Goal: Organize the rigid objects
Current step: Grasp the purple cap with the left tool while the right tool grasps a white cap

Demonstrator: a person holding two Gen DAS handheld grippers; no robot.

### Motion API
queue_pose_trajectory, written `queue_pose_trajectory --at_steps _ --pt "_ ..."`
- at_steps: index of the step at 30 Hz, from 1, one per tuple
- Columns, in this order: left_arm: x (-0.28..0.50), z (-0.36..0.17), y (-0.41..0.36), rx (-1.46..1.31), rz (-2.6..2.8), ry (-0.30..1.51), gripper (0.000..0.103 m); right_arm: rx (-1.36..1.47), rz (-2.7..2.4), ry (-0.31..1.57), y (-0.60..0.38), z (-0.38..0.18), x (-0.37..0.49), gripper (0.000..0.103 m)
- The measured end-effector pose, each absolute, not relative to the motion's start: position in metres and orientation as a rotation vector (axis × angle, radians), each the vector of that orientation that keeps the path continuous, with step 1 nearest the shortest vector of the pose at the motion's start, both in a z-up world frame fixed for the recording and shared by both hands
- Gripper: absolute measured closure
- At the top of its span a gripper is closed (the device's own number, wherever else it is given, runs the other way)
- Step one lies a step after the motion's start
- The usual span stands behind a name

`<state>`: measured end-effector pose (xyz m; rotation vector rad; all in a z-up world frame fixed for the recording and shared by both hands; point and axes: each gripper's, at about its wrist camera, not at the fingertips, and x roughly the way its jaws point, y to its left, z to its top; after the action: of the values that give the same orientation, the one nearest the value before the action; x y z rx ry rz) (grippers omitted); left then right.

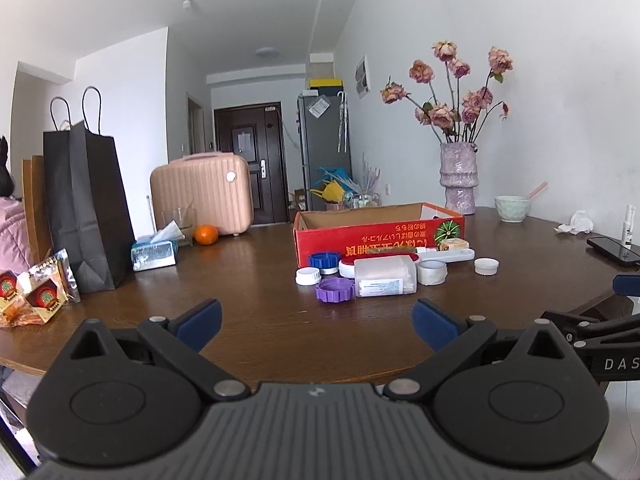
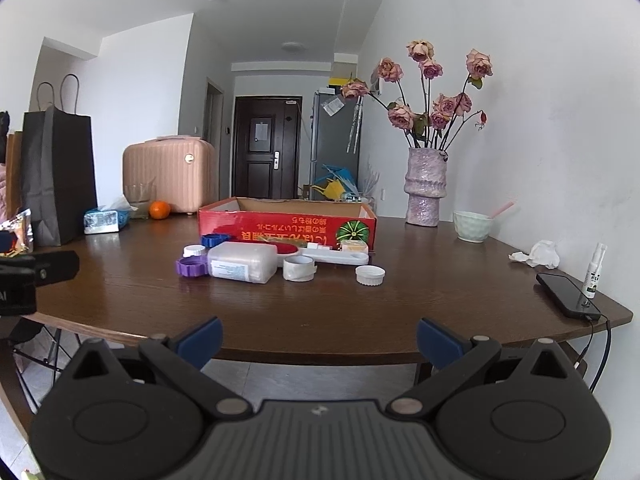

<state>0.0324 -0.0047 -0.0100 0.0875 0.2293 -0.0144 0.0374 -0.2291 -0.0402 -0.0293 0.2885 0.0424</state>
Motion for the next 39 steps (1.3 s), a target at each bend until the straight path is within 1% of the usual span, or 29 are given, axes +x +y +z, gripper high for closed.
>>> queue_pose_trajectory --at_steps 5,9,11,13,15,16,17,18,19,20,22,25,29,31,32,34,35,36,37,38,39 --pt "0.062 -0.018 -0.004 0.063 -0.028 0.273 0.000 -0.036 0.027 0.296 -0.234 -0.042 0.068 0.000" --pt "0.097 -0.024 -0.003 0.071 -0.031 0.289 0.000 -0.092 0.023 0.220 -0.236 -0.047 0.101 0.000" --pt "0.119 -0.025 -0.003 0.092 -0.025 0.304 0.000 -0.041 0.101 0.264 -0.246 -0.047 0.122 0.000" --pt "0.148 -0.027 -0.003 0.134 -0.050 0.357 0.000 0.058 0.193 0.323 -0.260 -0.046 0.147 0.000" --pt "0.176 -0.031 -0.003 0.150 -0.053 0.412 0.000 0.086 0.159 0.404 -0.266 -0.046 0.174 0.001" --pt "0.189 -0.031 -0.001 0.138 -0.059 0.429 0.000 0.081 0.127 0.442 -0.269 -0.046 0.189 0.002" --pt "0.201 -0.032 0.000 0.125 -0.074 0.443 0.000 0.079 0.106 0.461 -0.272 -0.046 0.201 0.008" --pt "0.213 -0.034 0.002 0.110 -0.089 0.458 0.000 0.078 0.100 0.470 -0.276 -0.047 0.211 0.010" --pt "0.225 -0.036 0.003 0.095 -0.094 0.477 0.001 0.075 0.099 0.484 -0.280 -0.047 0.222 0.015" --pt "0.236 -0.039 0.004 0.083 -0.095 0.499 0.004 0.069 0.097 0.498 -0.282 -0.048 0.233 0.017" --pt "0.253 -0.044 0.003 0.091 -0.106 0.543 0.016 0.048 0.094 0.524 -0.285 -0.050 0.252 0.017" --pt "0.270 -0.049 0.003 0.113 -0.127 0.569 0.025 0.028 0.104 0.552 -0.289 -0.051 0.273 0.020" --pt "0.284 -0.046 0.004 0.055 -0.187 0.639 0.026 0.036 0.095 0.588 -0.292 -0.053 0.296 0.023" --pt "0.284 -0.041 0.000 0.076 -0.199 0.608 0.026 0.032 0.095 0.597 -0.294 -0.053 0.306 0.025" --pt "0.285 -0.041 -0.001 0.089 -0.196 0.603 0.026 0.030 0.096 0.598 -0.295 -0.052 0.310 0.028" --pt "0.290 -0.043 -0.003 0.095 -0.202 0.617 0.028 0.033 0.094 0.599 -0.297 -0.052 0.318 0.037" --pt "0.291 -0.044 -0.003 0.094 -0.203 0.624 0.029 0.037 0.096 0.601 -0.298 -0.052 0.320 0.043" --pt "0.290 -0.045 -0.004 0.095 -0.207 0.623 0.036 0.039 0.097 0.606 -0.298 -0.053 0.323 0.051" --pt "0.290 -0.046 -0.004 0.097 -0.211 0.625 0.042 0.041 0.097 0.610 -0.299 -0.054 0.326 0.056" --pt "0.289 -0.046 -0.005 0.096 -0.212 0.630 0.044 0.042 0.099 0.614 -0.299 -0.055 0.326 0.062" --pt "0.289 -0.047 -0.005 0.098 -0.205 0.630 0.051 0.042 0.100 0.617 -0.299 -0.056 0.326 0.063"
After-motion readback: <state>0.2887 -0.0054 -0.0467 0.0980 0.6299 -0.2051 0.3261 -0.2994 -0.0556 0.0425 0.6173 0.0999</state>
